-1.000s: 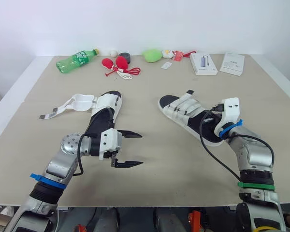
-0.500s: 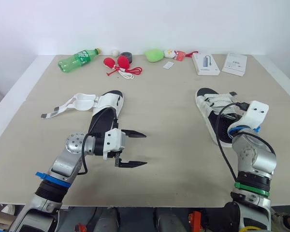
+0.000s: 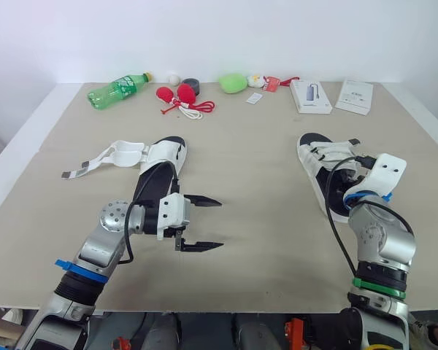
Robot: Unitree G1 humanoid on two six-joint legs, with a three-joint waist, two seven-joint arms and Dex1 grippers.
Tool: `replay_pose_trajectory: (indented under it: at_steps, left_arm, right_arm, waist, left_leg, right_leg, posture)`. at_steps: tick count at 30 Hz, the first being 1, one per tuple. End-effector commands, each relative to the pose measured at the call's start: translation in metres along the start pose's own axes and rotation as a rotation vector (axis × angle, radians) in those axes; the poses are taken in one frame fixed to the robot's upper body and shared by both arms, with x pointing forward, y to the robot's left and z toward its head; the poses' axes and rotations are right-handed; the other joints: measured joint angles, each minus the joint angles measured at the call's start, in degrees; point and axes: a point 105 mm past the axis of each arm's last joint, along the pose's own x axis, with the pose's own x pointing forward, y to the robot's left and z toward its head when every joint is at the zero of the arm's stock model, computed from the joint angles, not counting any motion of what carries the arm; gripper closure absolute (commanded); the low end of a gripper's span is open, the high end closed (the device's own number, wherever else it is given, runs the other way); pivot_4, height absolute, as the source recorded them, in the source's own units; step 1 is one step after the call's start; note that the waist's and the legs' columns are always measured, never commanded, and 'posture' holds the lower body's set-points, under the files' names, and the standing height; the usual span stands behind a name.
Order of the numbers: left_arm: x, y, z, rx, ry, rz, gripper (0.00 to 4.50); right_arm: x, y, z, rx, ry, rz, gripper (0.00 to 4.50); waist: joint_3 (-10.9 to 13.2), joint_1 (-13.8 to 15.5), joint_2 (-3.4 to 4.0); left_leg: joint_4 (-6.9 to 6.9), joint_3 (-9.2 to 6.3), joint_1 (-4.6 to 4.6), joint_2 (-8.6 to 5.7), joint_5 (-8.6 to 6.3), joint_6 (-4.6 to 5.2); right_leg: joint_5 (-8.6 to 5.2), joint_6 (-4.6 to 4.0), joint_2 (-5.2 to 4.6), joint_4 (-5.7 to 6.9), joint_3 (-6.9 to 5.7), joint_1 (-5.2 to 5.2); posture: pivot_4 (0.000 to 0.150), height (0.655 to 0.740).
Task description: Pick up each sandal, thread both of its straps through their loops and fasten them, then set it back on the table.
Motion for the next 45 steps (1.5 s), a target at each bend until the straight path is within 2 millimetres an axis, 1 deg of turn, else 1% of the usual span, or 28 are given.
replay_pose_trajectory:
  at_steps: [1,3,8,9,12,15,16,17,19,21,23,25,29,31,35,38,41,45]
  left_arm:
    - [0.000,0.001,0.007,0.032,-0.013,0.002,0.00]
    - [-0.001,0.000,0.006,0.031,-0.010,0.000,0.00]
    - [-0.001,0.000,0.004,0.027,-0.008,0.000,0.00]
    - [0.000,-0.001,0.004,0.026,-0.008,0.000,0.00]
    - [0.001,0.000,0.004,0.026,-0.013,0.002,0.00]
    - [0.001,0.002,0.005,0.025,-0.018,0.012,0.00]
    - [0.001,0.004,0.005,0.021,-0.019,0.029,0.00]
    - [0.000,0.006,0.005,0.019,-0.021,0.042,0.00]
    - [-0.003,0.020,0.005,-0.012,-0.021,0.141,0.00]
    - [-0.007,0.033,0.003,-0.037,-0.002,0.236,0.00]
    - [-0.012,0.043,0.003,-0.051,0.013,0.315,0.00]
    - [-0.016,0.048,0.003,-0.069,0.036,0.372,0.00]
    - [-0.032,0.054,0.001,-0.146,0.080,0.545,0.00]
    - [-0.040,0.055,0.003,-0.166,0.094,0.644,0.00]
    - [-0.051,0.055,0.000,-0.271,0.130,0.818,0.00]
    - [-0.056,0.057,0.000,-0.307,0.143,0.916,0.00]
    - [-0.059,0.059,-0.006,-0.361,0.160,0.984,0.00]
    - [-0.051,0.065,-0.019,-0.398,0.224,1.003,0.00]
  right_arm:
    - [-0.014,0.011,0.021,-0.055,-0.065,0.124,0.09]
    - [-0.020,0.012,0.020,-0.110,-0.053,0.190,0.09]
    - [-0.039,0.019,0.020,-0.339,-0.062,0.400,0.09]
    - [-0.046,0.024,0.020,-0.392,-0.079,0.478,0.09]
    - [-0.065,0.038,0.020,-0.437,-0.125,0.711,0.09]
    - [-0.083,0.051,0.018,-0.524,-0.160,0.938,0.09]
    - [-0.091,0.061,0.023,-0.506,-0.180,1.043,0.09]
    - [-0.097,0.068,0.028,-0.489,-0.195,1.111,0.09]
    - [-0.108,0.088,0.038,-0.432,-0.217,1.269,0.09]
    - [-0.116,0.104,0.043,-0.391,-0.226,1.383,0.09]
    - [-0.124,0.120,0.041,-0.378,-0.208,1.499,0.09]
    - [-0.129,0.131,0.037,-0.367,-0.172,1.587,0.09]
    - [-0.131,0.149,0.029,-0.374,-0.147,1.705,0.09]
    - [-0.126,0.155,0.026,-0.379,-0.147,1.725,0.09]
    - [-0.113,0.160,0.019,-0.435,-0.166,1.718,0.09]
    - [-0.112,0.164,0.016,-0.442,-0.166,1.733,0.09]
    - [-0.112,0.167,0.015,-0.436,-0.168,1.742,0.09]
    - [-0.110,0.169,0.012,-0.461,-0.177,1.743,0.09]
  waist:
    - [0.00,0.00,0.00]
    - [0.00,0.01,0.01]
    - [0.00,0.03,0.01]
    - [0.00,0.03,0.01]
    - [0.00,0.01,0.00]
    - [0.00,-0.16,0.00]
    - [0.01,-0.23,-0.01]
    - [0.01,-0.25,-0.01]
    - [0.02,-0.35,-0.02]
    - [0.05,-0.40,-0.05]
    - [0.06,-0.38,-0.08]
    - [0.06,-0.27,-0.10]
    - [0.06,0.00,-0.11]
    - [0.07,-0.14,-0.12]
    - [0.10,0.32,-0.17]
    - [0.11,0.44,-0.18]
    - [0.11,0.40,-0.18]
    - [0.11,0.39,-0.18]
  left_leg:
    - [0.00,0.00,0.00,0.00,0.00,0.00]
    - [0.00,0.00,-0.03,0.00,0.00,0.00]
    - [0.01,0.00,-0.05,0.00,0.00,0.00]
    - [0.01,0.00,-0.05,0.00,0.00,0.00]
    - [0.02,0.00,-0.04,0.01,0.00,0.00]
    - [0.06,0.02,-0.03,0.01,0.00,0.00]
    - [0.08,0.02,-0.03,0.02,0.00,0.00]
    - [0.11,0.02,-0.02,0.03,0.00,0.00]
    - [0.21,0.02,-0.01,0.05,0.01,0.02]
    - [0.25,-0.01,0.00,0.05,0.05,0.08]
    - [0.30,-0.04,0.00,0.07,0.10,0.16]
    - [0.32,-0.07,-0.01,0.07,0.12,0.17]
    - [0.33,-0.06,-0.10,0.03,0.11,0.17]
    - [0.33,-0.05,-0.16,0.04,0.10,0.16]
    - [0.33,-0.11,-0.19,0.03,0.10,0.16]
    - [0.35,-0.13,-0.19,0.01,0.12,0.12]
    - [0.39,-0.12,-0.20,0.01,0.14,0.10]
    - [0.39,-0.14,-0.18,0.02,0.18,0.03]
  right_leg:
    - [0.00,0.00,0.00,0.00,0.00,-0.01]
    - [0.00,0.00,0.00,0.00,0.00,-0.03]
    - [-0.02,0.02,0.00,-0.01,0.00,-0.04]
    - [-0.02,0.03,0.00,-0.01,0.00,-0.04]
    - [-0.16,0.28,0.01,-0.01,0.00,-0.03]
    - [-0.17,0.32,0.01,-0.01,0.01,-0.02]
    - [-0.17,0.34,0.02,-0.01,0.01,-0.02]
    - [-0.16,0.38,0.02,-0.01,0.01,-0.01]
    - [-0.12,0.42,0.05,-0.01,0.01,0.03]
    - [-0.06,0.45,0.08,-0.01,0.00,0.08]
    - [0.02,0.47,0.10,0.00,-0.01,0.08]
    - [0.04,0.49,0.12,0.00,-0.02,0.09]
    - [0.03,0.49,0.06,-0.01,-0.02,0.06]
    - [0.06,0.43,0.05,-0.02,0.00,-0.02]
    - [0.17,0.19,0.05,-0.01,-0.06,-0.03]
    - [0.19,0.22,0.04,-0.01,-0.09,0.00]
    - [0.22,0.25,0.03,-0.01,-0.09,0.00]
    - [0.23,0.26,0.06,0.00,-0.09,-0.01]
  posture:
    - [0.150,0.7400]
    - [0.150,0.7400]
    - [0.150,0.7400]
    - [0.150,0.7400]
    - [0.150,0.7400]
    - [0.150,0.7400]
    - [0.150,0.7400]
    - [0.150,0.7400]
    - [0.150,0.7400]
    - [0.150,0.7400]
    - [0.150,0.7400]
    - [0.150,0.7400]
    - [0.150,0.7400]
    - [0.150,0.7400]
    - [0.150,0.7400]
    - [0.150,0.7400]
    - [0.150,0.7400]
    - [0.150,0.7400]
